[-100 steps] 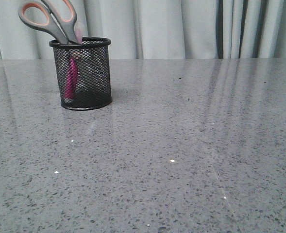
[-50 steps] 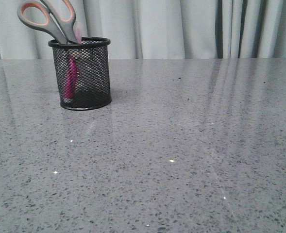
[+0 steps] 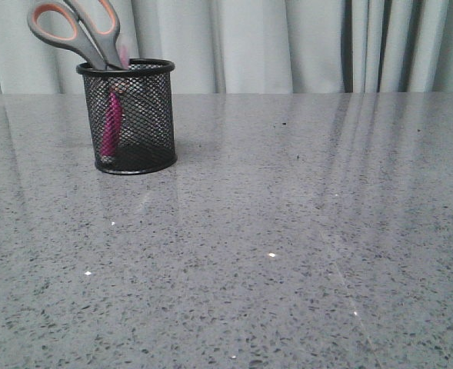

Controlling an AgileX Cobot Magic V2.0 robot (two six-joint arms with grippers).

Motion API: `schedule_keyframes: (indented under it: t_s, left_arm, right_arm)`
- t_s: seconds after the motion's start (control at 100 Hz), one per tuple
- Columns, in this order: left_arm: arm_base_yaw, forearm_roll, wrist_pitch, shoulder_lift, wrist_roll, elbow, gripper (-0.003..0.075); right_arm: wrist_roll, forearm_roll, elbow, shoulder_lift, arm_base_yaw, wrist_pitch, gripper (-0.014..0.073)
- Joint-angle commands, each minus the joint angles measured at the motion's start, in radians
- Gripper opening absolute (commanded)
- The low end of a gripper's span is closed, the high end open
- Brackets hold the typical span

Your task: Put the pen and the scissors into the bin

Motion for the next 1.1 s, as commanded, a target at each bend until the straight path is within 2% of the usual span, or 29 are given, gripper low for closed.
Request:
schedule_keyframes:
  t_s: [0.0,0.22,0.32,0.45,0.63,0.78,0.97,1.05,1.09]
  left_arm:
    - [-0.006,-0.006,-0.071,-0.026,-0.012,0.021,-0.0022]
    - [-0.006,-0.006,-0.071,-0.026,-0.012,0.021,-0.0022]
    - [-0.006,-0.006,-0.071,-0.026,-0.012,0.021,-0.0022]
    - [-0.006,-0.006,-0.071,-0.026,-0.012,0.021,-0.0022]
    - [-0.006,-0.006,-0.071,-0.026,-0.012,0.021,-0.0022]
    - [-0.006,-0.006,-0.071,-0.026,-0.012,0.021,-0.0022]
    - [-0.006,-0.006,-0.071,-0.026,-0.012,0.021,-0.0022]
    - [-0.006,-0.006,-0.071,-0.026,-0.012,0.021,-0.0022]
    - [-0.006,-0.006,-0.071,-0.026,-0.012,0.021,-0.0022]
  right_arm:
    - [0.0,-0.007,-0.024,0.011,-0.003,-0.072,-0.0048]
    - [0.0,-0.01,0.006,0.011,-0.003,-0.04,-0.0048]
    - [0.0,-0.11,0.051,0.011,-0.005,-0.051,-0.0048]
    - [0.011,-0.122,0.111,0.011,-0.073,-0.069,-0.0048]
    - [0.177,0.055,0.208,0.011,-0.258,-0.097,-0.0048]
    - [0.187,0.085,0.334,0.011,-0.383,-0.278,-0.0048]
    - [0.187,0.246,0.442,0.011,-0.437,-0.359,-0.0048]
    - [0.187,0.257,0.477,0.011,-0.441,-0.397,-0.0048]
    - [0.187,0.249,0.474,0.011,-0.444,-0.344,-0.0048]
